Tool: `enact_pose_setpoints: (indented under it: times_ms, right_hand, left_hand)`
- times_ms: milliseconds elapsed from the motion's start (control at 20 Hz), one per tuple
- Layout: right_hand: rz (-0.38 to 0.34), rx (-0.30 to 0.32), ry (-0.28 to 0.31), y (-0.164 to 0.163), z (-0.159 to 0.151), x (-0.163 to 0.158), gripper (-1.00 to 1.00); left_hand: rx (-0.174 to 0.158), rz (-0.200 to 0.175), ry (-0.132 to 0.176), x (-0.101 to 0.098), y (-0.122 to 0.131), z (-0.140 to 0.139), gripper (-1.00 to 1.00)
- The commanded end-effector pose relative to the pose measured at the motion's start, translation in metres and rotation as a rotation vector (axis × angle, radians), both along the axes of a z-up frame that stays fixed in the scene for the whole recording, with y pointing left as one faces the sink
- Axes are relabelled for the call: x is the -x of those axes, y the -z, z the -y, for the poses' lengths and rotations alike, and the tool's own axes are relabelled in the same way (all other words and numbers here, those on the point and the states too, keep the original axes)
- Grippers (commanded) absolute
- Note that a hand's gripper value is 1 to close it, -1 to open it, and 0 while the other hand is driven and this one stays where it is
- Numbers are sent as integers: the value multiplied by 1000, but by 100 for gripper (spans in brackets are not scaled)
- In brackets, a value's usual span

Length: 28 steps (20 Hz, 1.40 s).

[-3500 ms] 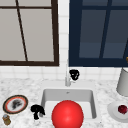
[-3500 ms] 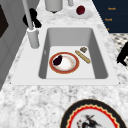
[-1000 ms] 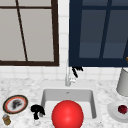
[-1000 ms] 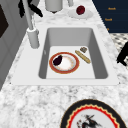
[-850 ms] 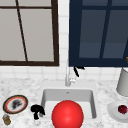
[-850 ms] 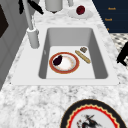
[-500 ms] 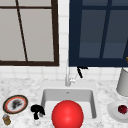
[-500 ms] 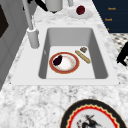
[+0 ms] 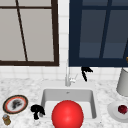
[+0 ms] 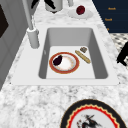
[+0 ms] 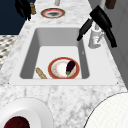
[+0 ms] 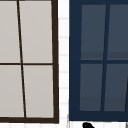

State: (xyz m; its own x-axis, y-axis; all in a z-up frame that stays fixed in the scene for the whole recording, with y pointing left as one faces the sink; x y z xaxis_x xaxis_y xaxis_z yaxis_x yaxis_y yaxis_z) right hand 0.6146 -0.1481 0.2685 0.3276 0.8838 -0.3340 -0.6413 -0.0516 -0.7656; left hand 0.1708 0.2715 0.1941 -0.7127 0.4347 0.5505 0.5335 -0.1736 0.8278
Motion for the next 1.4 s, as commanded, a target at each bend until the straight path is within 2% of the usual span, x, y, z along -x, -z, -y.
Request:
enact_pose_setpoints:
  times_ms: [0, 300, 400, 600, 1350]
  right_hand:
    - [1, 0, 0, 0, 0, 0, -100]
    - [-12, 7, 34, -1, 21, 23, -100]
    - [-34, -8, 21, -2, 30, 30, -100]
    - [8, -30, -4, -4, 52, 54, -100]
    - [1, -113, -7, -5, 121, 151, -100]
  left_hand:
    - [0, 0, 0, 0, 0, 0, 0]
    - [0, 0, 0, 0, 0, 0, 0]
    - [0, 0, 0, 0, 0, 0, 0]
    - [0, 0, 0, 0, 0, 0, 0]
    - [0, 0, 0, 0, 0, 0, 0]
